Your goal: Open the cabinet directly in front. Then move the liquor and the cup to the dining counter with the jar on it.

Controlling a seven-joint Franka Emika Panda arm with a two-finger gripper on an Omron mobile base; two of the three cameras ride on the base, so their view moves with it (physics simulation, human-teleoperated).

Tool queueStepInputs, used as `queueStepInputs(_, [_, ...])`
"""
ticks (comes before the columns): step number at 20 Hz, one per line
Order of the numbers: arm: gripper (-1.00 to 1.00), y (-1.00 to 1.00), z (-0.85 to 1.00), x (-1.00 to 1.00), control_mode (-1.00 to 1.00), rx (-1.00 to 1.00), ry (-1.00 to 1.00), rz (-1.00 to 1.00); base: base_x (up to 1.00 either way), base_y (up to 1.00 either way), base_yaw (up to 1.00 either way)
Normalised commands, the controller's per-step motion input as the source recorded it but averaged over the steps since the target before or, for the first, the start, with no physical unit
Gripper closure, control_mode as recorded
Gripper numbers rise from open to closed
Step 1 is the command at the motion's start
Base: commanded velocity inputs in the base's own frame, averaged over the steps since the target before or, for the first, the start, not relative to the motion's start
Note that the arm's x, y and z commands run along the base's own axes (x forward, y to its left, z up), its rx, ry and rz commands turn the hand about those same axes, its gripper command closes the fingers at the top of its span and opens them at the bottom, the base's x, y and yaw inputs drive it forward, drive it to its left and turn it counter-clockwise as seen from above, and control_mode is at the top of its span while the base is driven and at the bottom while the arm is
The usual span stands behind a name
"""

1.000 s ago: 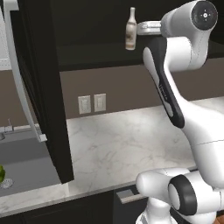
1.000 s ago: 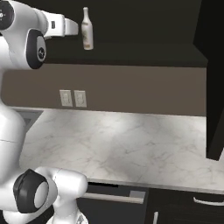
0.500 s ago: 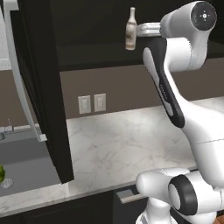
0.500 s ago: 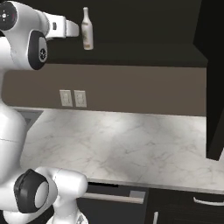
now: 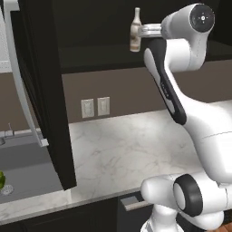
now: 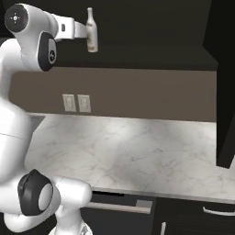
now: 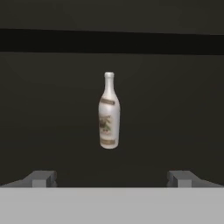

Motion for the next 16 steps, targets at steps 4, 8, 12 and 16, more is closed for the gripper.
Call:
queueStepInputs(4, [-1.00, 0.00, -0.01, 0.36, -1.00, 0.00, 0.01, 0.00, 0.00, 0.00, 0.00])
queueStepInputs(8, [-1.00, 0.00, -0.07, 0.43, -1.00, 0.00, 0.06, 0.00, 0.00, 0.00, 0.00])
queueStepInputs(12, [-1.00, 0.00, -0.22, 0.51, -1.00, -0.03, 0.14, 0.00, 0.00, 0.00, 0.00])
queueStepInputs(16, [-1.00, 0.00, -0.09, 0.49, -1.00, -0.02, 0.08, 0.00, 0.00, 0.00, 0.00])
